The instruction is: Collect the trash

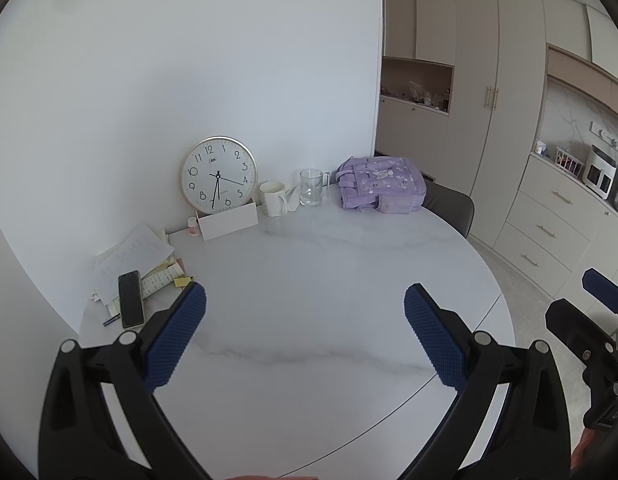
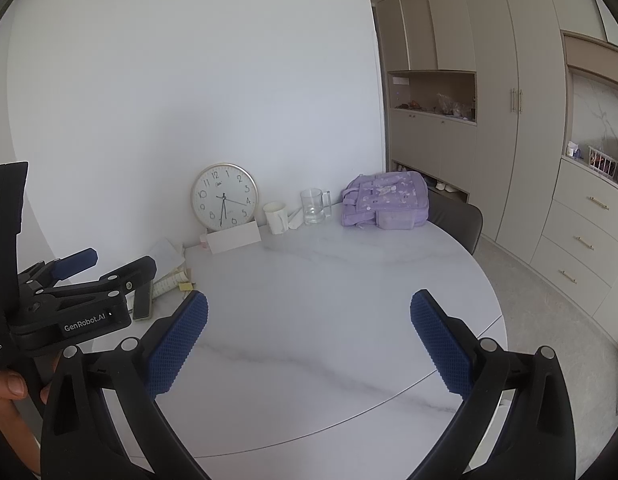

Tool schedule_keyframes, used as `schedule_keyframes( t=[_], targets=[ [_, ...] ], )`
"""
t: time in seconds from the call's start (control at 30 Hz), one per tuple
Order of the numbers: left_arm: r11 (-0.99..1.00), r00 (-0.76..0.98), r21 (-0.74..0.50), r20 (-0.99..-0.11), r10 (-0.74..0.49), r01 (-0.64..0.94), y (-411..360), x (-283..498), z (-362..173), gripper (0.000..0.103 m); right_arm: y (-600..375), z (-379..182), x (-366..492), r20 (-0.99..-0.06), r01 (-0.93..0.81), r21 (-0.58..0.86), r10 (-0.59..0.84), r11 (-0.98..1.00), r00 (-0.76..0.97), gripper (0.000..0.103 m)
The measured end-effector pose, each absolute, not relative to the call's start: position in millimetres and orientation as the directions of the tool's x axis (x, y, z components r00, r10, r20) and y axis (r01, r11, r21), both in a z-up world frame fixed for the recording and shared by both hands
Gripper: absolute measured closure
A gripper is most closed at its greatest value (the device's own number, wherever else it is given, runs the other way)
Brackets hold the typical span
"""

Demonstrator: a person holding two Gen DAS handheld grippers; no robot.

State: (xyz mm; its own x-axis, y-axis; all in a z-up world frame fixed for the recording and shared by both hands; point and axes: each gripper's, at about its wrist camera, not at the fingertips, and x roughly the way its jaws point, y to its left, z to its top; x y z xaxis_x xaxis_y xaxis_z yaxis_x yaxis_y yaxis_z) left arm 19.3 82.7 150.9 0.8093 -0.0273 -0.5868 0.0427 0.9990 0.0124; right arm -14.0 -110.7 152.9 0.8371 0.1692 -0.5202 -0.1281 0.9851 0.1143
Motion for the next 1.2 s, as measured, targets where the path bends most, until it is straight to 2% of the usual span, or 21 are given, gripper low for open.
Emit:
schedule_keyframes(
  t=[1.2],
  targets=[
    [1.0,0.806,0.002,-0.591,-0.021,0.027,82.1,16.7,149.8,0.008,-118.1,152.3,-18.5,-0.53,-0.129,0.115,0.171,0.985,0.831,0.002]
  ],
)
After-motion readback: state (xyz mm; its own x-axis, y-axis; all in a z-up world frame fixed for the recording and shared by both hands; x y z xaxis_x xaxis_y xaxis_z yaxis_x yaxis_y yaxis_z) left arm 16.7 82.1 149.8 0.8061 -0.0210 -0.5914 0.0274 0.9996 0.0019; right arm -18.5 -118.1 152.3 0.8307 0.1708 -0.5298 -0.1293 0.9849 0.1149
